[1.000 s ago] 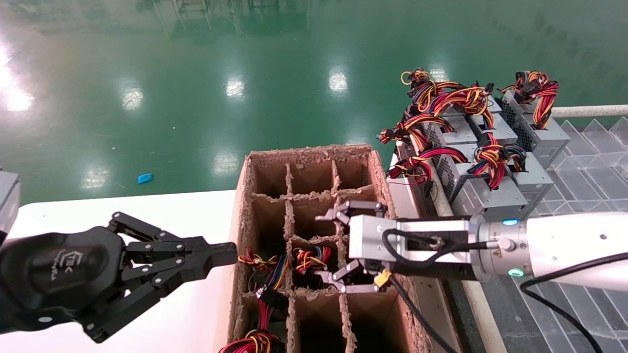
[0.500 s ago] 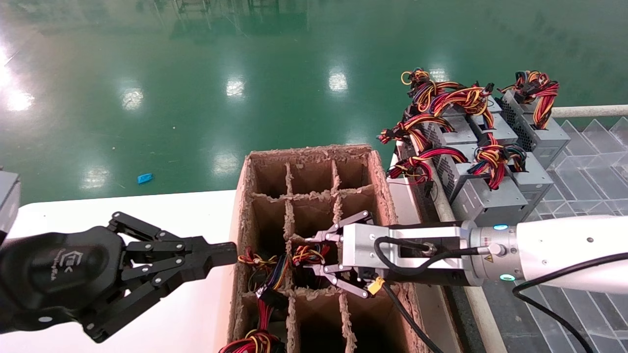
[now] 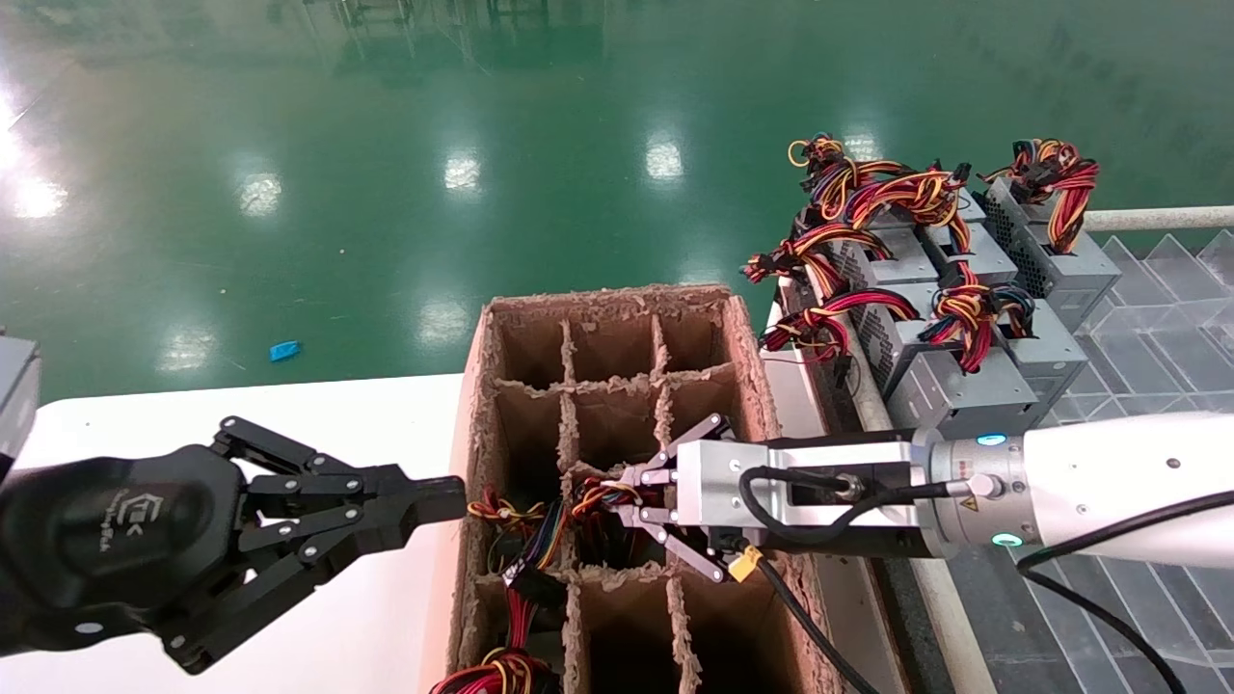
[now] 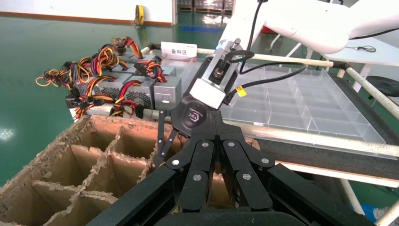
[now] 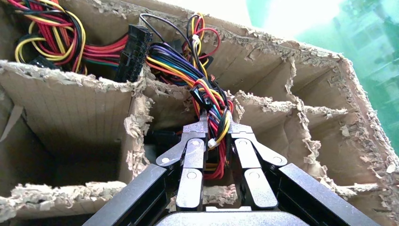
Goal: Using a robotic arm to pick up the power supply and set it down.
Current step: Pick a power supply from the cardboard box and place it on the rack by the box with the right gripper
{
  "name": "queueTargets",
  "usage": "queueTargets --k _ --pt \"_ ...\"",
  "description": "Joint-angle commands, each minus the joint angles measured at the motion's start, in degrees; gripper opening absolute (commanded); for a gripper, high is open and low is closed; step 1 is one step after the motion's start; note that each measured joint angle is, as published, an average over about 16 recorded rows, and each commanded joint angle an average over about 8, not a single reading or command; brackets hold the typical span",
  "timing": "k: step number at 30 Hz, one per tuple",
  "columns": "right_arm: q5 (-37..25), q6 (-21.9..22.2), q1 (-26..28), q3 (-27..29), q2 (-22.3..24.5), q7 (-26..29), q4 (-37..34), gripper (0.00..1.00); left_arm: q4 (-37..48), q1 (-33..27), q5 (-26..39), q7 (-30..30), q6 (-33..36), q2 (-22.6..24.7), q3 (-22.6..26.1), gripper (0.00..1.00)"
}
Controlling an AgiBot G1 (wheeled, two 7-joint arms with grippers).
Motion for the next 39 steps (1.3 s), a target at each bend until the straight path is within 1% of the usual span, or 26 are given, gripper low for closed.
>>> queueTargets --k 1,7,13,21,30,34,39 --pt "-0.2 -0.16 0.17 -0.11 0.04 0.09 0.14 0.0 0.0 0.0 0.0 0.0 0.0 0.0 0.0 0.0" --pt "0.53 -0.94 2.29 0.64 0.39 -0.84 0.96 0.0 0.0 0.0 0.0 0.0 0.0 0.0 0.0 0.0" --pt "2.95 -3.02 6.62 2.42 1.24 -3.03 1.56 0.0 0.0 0.0 0.0 0.0 0.0 0.0 0.0 0.0" --pt "6.18 -6.9 15.79 5.43 2.78 -6.96 2.04 0.0 0.0 0.0 0.0 0.0 0.0 0.0 0.0 0.0" --pt "11.24 -13.68 27.59 8.56 4.9 -11.37 1.83 0.0 0.0 0.0 0.0 0.0 0.0 0.0 0.0 0.0" --pt "10.61 -14.13 31.65 9.67 6.63 -13.16 1.71 0.0 0.0 0.0 0.0 0.0 0.0 0.0 0.0 0.0" --pt "7.8 -13.24 34.96 10.7 9.39 -15.23 1.65 0.0 0.0 0.0 0.0 0.0 0.0 0.0 0.0 0.0"
